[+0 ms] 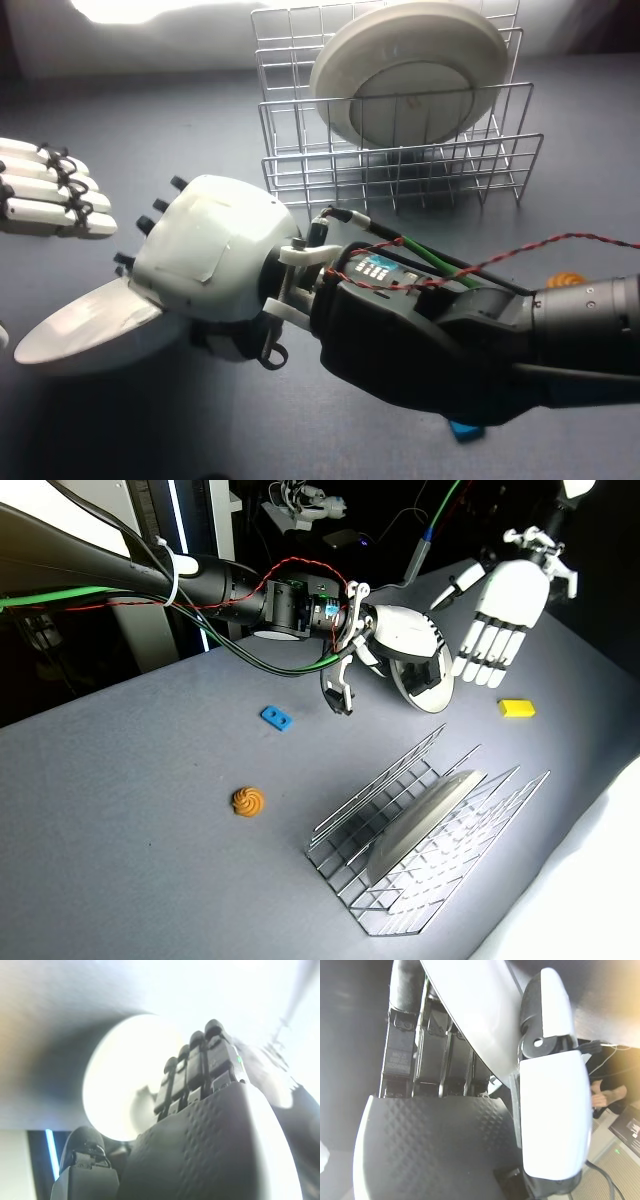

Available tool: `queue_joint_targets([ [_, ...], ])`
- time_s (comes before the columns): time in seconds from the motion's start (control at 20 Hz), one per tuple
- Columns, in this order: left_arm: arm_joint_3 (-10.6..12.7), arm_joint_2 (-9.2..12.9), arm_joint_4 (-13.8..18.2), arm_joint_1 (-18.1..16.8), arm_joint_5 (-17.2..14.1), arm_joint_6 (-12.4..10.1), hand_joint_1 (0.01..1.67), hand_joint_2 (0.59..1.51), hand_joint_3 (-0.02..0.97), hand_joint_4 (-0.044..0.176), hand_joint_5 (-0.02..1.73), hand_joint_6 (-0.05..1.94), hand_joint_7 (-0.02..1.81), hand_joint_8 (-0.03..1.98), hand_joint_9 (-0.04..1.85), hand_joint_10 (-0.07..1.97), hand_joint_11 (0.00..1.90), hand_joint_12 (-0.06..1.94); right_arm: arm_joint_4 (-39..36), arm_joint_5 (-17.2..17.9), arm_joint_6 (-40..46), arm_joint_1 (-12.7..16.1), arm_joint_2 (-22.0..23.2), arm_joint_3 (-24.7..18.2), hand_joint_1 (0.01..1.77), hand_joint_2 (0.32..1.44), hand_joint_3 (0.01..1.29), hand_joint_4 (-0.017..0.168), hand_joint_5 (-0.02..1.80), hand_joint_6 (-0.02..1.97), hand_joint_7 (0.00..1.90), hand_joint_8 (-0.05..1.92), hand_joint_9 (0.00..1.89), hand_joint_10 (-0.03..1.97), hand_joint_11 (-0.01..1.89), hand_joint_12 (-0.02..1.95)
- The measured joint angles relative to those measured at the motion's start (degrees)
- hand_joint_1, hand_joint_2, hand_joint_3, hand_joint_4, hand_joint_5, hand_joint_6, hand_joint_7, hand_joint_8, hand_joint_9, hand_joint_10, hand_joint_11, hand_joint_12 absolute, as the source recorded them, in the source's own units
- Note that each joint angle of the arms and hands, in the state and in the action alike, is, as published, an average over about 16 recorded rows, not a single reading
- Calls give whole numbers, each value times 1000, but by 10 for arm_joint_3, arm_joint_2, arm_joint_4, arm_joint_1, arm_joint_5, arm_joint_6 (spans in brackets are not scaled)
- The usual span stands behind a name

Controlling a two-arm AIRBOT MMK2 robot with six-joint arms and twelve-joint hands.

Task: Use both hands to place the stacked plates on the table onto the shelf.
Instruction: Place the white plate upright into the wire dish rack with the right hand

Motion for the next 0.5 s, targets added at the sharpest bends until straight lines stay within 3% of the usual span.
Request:
queue_joint_targets([
  [0.5,20,9,5,-48,-15,-24,14,1077,17,0,20,16,22,6,25,15,21,61,-8,16,6,27,60,-79,1180,998,12,-3,893,979,1104,891,1185,616,881,1217],
])
